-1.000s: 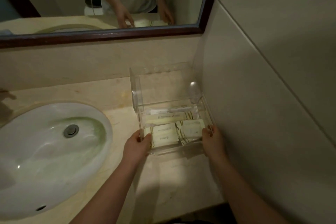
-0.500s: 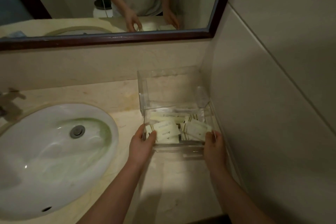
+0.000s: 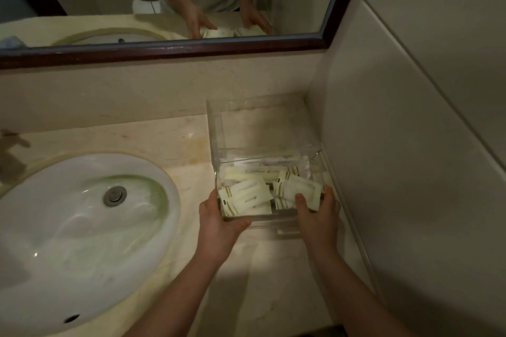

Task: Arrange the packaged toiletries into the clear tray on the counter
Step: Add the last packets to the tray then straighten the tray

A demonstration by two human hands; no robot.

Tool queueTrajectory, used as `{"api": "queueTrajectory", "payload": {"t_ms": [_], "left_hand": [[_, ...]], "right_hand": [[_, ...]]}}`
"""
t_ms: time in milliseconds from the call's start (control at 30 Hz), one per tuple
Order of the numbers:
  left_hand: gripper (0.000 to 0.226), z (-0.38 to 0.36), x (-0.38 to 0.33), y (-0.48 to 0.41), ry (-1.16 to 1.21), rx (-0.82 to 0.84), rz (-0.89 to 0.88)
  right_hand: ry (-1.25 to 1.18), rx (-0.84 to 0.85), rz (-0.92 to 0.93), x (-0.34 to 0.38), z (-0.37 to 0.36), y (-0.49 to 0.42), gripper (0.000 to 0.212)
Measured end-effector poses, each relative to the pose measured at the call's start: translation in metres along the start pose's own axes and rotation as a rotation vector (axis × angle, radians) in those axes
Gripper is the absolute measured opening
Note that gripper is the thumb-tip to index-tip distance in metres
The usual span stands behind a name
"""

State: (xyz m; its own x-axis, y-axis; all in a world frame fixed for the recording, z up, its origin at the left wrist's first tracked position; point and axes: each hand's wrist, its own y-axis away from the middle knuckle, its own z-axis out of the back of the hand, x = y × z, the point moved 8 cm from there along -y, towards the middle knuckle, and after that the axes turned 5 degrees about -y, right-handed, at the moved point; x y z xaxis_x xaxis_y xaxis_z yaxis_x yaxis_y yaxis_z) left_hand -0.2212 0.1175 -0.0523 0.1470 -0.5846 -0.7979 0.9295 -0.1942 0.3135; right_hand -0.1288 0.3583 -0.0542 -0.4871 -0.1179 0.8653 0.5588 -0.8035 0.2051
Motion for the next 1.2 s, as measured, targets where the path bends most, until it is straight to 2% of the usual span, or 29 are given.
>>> {"api": "queueTrajectory", "payload": {"t_ms": [200,367,467,633,967,1033,1200], "left_hand": [[0.082,-0.003,-0.007,-0.013,0.036,-0.035,-0.006],[0.065,0.002,-0.017,-0.021,0.036,-0.094,-0.033],[0.064,0.002,-0.016,-0.027,0.087,-0.143,0.003],[0.086,-0.002,-0.007,-0.036,0.221,-0.241,0.132],[0.072,0.008,-0.017,-0.053,0.186,-0.404,0.182],[0.075,0.007,-0.017,-0.057,0.208,-0.385,0.166],[0.104,-0.006,-0.013,-0.059,0.118,-0.202,0.062]], "right_hand": [[0.022,0.061,-0.007,0.010,-0.008,-0.030,0.078],[-0.024,0.082,-0.036,0.016,-0.012,-0.046,0.082],[-0.047,0.089,-0.040,0.017,-0.016,-0.051,0.083],[-0.025,0.049,-0.081,0.019,-0.020,-0.057,0.092],[-0.041,0.028,-0.083,0.036,-0.033,-0.073,0.093],[-0.078,0.038,-0.061,0.038,-0.034,-0.075,0.090],[-0.184,0.189,-0.005,0.024,-0.032,-0.061,0.096]]}}
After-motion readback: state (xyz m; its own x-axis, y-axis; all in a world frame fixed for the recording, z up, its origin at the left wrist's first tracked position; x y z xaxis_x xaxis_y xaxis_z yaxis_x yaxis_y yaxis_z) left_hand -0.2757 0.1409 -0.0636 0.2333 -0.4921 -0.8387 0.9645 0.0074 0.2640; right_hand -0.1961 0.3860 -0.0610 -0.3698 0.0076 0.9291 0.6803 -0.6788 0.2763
